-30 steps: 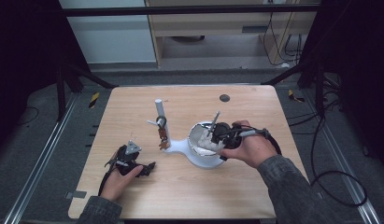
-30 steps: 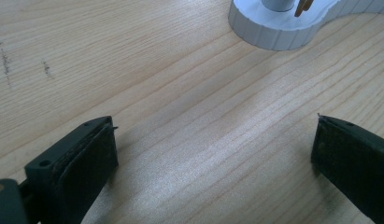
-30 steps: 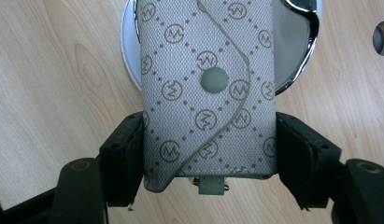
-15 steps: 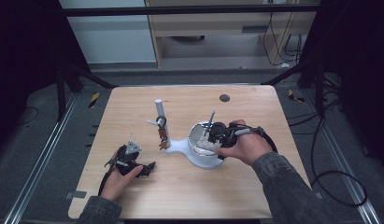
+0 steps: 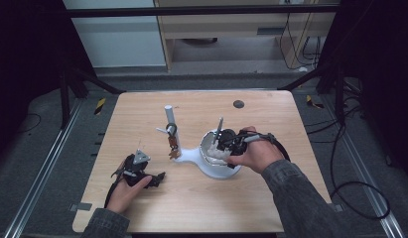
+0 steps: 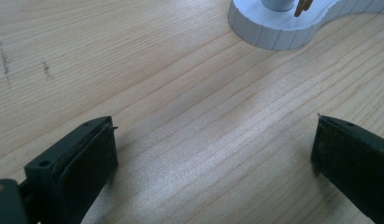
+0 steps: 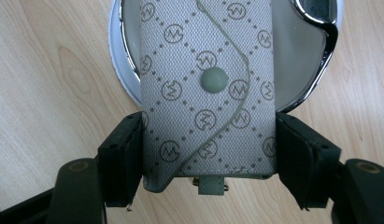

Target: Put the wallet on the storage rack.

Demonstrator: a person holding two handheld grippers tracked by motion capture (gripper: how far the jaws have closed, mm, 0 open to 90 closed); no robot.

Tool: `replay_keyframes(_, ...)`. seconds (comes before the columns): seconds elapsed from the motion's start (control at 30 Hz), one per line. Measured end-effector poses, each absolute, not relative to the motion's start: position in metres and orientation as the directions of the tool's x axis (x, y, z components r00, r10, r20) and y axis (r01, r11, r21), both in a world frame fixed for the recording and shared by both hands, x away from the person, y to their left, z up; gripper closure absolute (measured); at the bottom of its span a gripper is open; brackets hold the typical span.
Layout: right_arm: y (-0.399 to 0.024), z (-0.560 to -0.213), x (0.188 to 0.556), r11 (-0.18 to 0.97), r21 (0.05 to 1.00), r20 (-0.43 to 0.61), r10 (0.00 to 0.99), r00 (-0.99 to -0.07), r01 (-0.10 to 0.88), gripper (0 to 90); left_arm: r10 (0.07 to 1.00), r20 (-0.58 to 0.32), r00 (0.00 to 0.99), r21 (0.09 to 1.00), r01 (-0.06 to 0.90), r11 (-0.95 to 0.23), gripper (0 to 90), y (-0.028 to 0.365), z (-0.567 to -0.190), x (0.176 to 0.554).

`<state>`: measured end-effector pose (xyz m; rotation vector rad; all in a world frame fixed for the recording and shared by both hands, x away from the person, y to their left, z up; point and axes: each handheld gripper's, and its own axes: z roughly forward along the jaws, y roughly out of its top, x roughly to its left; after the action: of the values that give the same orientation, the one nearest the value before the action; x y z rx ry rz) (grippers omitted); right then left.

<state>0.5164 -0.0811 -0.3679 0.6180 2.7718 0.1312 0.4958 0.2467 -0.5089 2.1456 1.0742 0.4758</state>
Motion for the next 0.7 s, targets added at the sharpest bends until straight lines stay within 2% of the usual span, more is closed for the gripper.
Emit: replay_keyframes(0.7,-0.0725,-0.377,0.5259,0.904,0.132,-0.266,0.427,-0.865,0.406,30.5,0.805,0.019,0.593,0.713,0.556,-0.427,0.0,0.2467,-0.5089,0.4957)
